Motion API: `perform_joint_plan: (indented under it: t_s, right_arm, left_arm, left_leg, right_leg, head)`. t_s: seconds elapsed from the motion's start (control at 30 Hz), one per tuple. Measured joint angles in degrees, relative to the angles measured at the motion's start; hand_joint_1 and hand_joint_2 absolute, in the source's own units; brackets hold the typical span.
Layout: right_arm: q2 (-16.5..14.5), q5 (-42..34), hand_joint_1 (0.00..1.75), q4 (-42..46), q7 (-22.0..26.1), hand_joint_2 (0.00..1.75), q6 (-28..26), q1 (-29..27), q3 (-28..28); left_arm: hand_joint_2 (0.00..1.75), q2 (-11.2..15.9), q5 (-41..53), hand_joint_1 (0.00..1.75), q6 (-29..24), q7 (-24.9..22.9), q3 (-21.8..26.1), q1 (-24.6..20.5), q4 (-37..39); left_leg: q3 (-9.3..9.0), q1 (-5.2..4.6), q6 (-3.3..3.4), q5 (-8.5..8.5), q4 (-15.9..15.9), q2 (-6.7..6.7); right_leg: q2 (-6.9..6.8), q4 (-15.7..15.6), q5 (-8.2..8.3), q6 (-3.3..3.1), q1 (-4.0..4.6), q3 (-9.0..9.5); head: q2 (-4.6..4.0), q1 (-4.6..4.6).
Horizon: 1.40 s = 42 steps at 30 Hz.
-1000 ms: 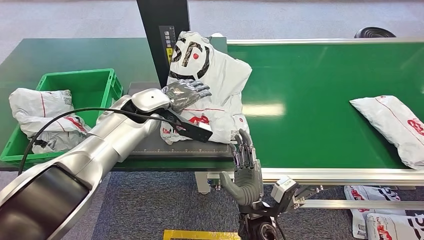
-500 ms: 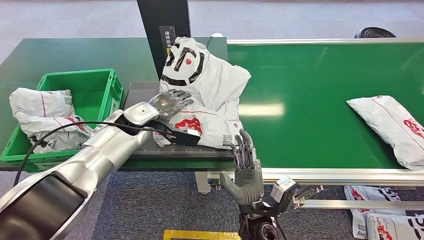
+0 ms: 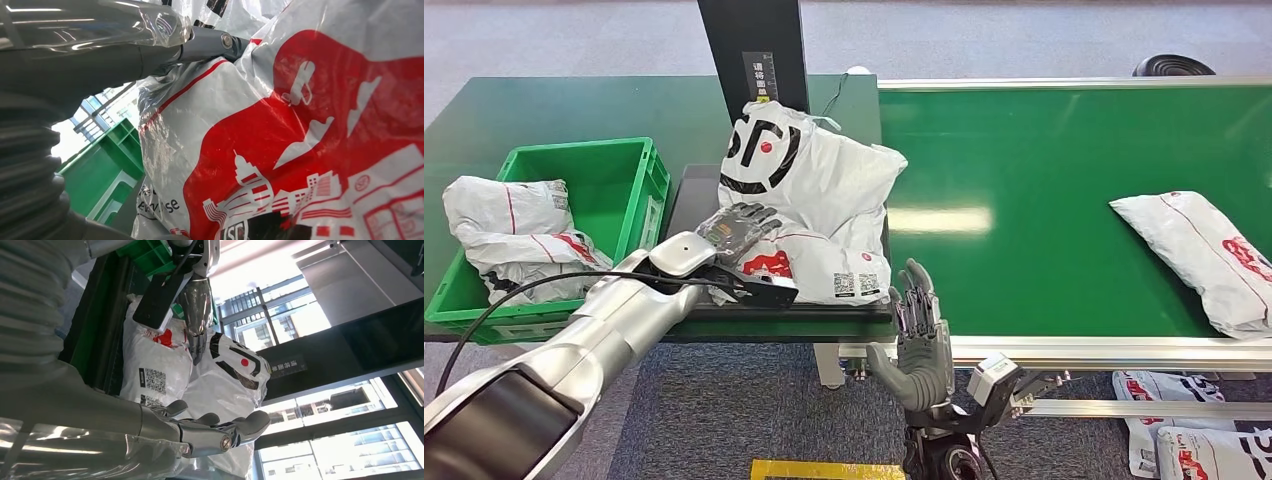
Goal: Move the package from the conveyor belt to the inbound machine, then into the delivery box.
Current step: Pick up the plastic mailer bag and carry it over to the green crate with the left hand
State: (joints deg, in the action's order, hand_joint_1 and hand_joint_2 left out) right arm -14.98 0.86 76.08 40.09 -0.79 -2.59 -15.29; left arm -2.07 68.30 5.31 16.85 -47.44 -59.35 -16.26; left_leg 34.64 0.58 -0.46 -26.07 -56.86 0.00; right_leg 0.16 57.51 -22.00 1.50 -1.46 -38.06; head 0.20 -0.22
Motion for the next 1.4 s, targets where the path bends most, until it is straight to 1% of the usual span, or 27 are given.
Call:
perform_joint_plan:
  t_s: [0.43,0.47,0.57,0.6,0.9,1.23,1.3,1.4]
  right_arm:
    - [0.0,-0.1,0.0,0.5,0.0,1.75,-0.4,-0.4,0.6]
    - [0.1,-0.1,0.0,0.5,0.0,1.75,-0.4,-0.4,0.7]
    - [0.1,-0.1,0.0,0.5,0.0,1.75,-0.4,-0.4,0.8]
    - [0.1,-0.1,0.0,0.5,0.0,1.75,-0.4,-0.4,0.8]
    - [0.1,-1.0,0.0,0.5,0.0,1.75,0.1,-0.4,1.0]
    - [0.1,-1.3,0.0,1.9,0.0,1.75,0.9,-0.9,1.4]
    - [0.1,-1.1,0.0,2.1,0.0,1.75,0.9,-1.0,1.5]
    - [0.1,-0.6,0.0,2.4,0.0,1.75,0.8,-1.4,1.7]
  left_arm:
    - [1.75,0.5,-0.1,0.0,-0.3,0.0,1.0,0.7,0.0]
    - [1.75,0.6,-0.1,0.37,-0.3,0.0,1.2,0.7,0.0]
    - [1.75,0.6,-0.1,1.67,-0.1,0.1,1.4,0.9,0.0]
    - [1.75,0.7,0.0,1.74,0.0,0.1,1.4,1.0,0.0]
    - [1.75,0.8,0.3,1.75,0.5,0.3,2.0,0.9,0.0]
    - [1.75,1.0,0.4,1.75,-0.3,0.6,3.0,0.9,0.0]
    - [1.75,1.0,0.0,1.75,-1.4,0.5,3.1,1.1,0.0]
    - [1.75,0.8,-4.3,1.75,-6.4,0.2,5.1,2.0,-0.2]
  left_leg:
    - [-0.02,0.0,0.0,0.0,0.0,0.0]
    - [-0.02,0.0,0.0,0.0,0.0,0.0]
    - [-0.03,0.0,0.0,0.0,0.0,0.0]
    - [-0.03,0.0,0.0,0.0,0.0,0.0]
    - [-0.09,0.0,0.0,0.0,0.0,0.0]
    - [-0.12,0.0,0.0,0.0,0.0,0.0]
    - [-0.12,0.0,0.0,0.0,0.0,0.0]
    - [-0.12,0.0,0.0,0.0,0.0,0.01]
  right_leg:
    - [0.0,0.0,0.0,0.0,0.0,0.03]
    - [0.0,0.0,0.0,0.0,0.0,0.03]
    - [0.0,0.0,0.0,0.0,0.0,0.03]
    - [0.0,0.0,0.0,0.0,0.0,0.03]
    - [0.0,0.0,0.0,0.0,0.0,0.1]
    - [0.0,0.0,0.0,0.0,0.0,0.11]
    - [0.0,0.0,0.0,0.0,0.0,0.11]
    - [0.01,0.0,0.0,0.0,0.0,0.1]
  head:
    - [0.0,0.0]
    - [0.0,0.0]
    - [0.0,0.0]
    - [0.0,0.0]
    - [0.0,0.0]
    - [0.0,0.0]
    - [0.0,0.0]
    - [0.0,-0.02]
